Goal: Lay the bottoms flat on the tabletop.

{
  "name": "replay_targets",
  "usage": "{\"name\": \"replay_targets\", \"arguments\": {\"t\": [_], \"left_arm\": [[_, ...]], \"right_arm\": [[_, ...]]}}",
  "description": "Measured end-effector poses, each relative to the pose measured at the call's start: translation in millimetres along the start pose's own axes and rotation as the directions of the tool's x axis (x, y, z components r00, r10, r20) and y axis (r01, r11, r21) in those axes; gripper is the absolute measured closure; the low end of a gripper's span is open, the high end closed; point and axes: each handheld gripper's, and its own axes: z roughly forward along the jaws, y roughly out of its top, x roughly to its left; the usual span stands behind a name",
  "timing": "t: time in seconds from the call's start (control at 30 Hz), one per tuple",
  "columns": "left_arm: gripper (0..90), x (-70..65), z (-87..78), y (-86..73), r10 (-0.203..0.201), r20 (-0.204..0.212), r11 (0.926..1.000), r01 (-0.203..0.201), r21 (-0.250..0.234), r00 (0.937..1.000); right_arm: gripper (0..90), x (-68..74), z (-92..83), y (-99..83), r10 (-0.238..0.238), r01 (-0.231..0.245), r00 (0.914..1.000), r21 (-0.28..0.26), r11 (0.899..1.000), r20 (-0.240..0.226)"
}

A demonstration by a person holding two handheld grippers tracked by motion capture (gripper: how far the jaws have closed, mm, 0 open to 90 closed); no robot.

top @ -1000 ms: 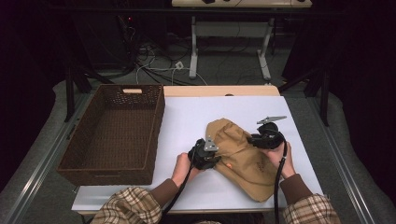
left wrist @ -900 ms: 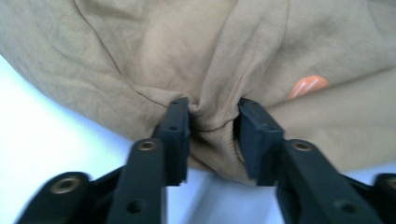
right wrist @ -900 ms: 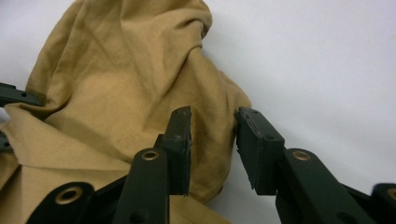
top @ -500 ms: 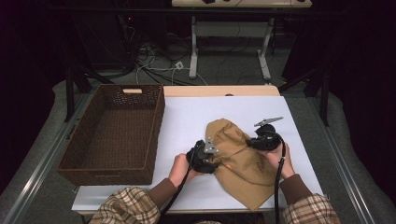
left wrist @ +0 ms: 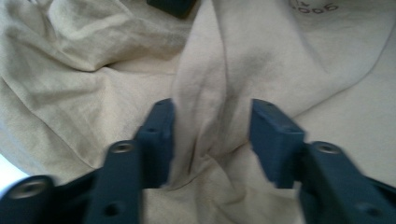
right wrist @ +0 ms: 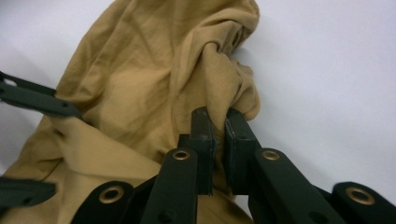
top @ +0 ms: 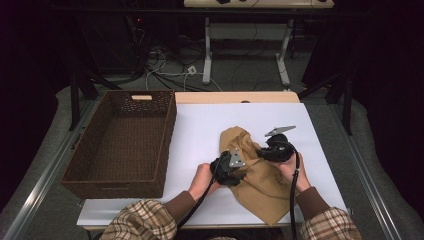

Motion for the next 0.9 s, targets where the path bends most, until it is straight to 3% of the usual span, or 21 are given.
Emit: {"name": "replay_targets", "arguments": {"t": [0.13, 0.3, 0.7, 0.9], "left_arm": [[75.7, 5.1, 1.0, -4.9, -0.023, 0.006, 0.9997, 0.023, -0.005, 0.9997], [86.0, 6.3, 1.0, -9.8, -0.023, 0.01, 0.9997, 0.023, 0.005, 0.9997], [88.1, 8.2, -13.5, -15.8, -0.016, 0.002, 0.9997, 0.016, 0.021, 0.9999], [87.7, 8.9, -17.3, -17.7, -0.02, 0.005, 0.9995, 0.02, 0.026, 0.9998]], "right_arm": [[83.1, -1.8, 0.4, -0.8, 0.002, -0.002, 1.0, 0.001, 1.0, -0.001], [78.0, -7.1, -2.3, -2.7, 0.011, -0.011, 0.9998, 0.0, 1.0, 0.016], [65.6, -17.7, -10.2, -7.3, 0.035, -0.034, 0.998, -0.015, 0.999, 0.054], [65.1, -24.0, -12.6, -10.6, 0.056, -0.055, 0.9961, -0.018, 0.998, 0.068]]}}
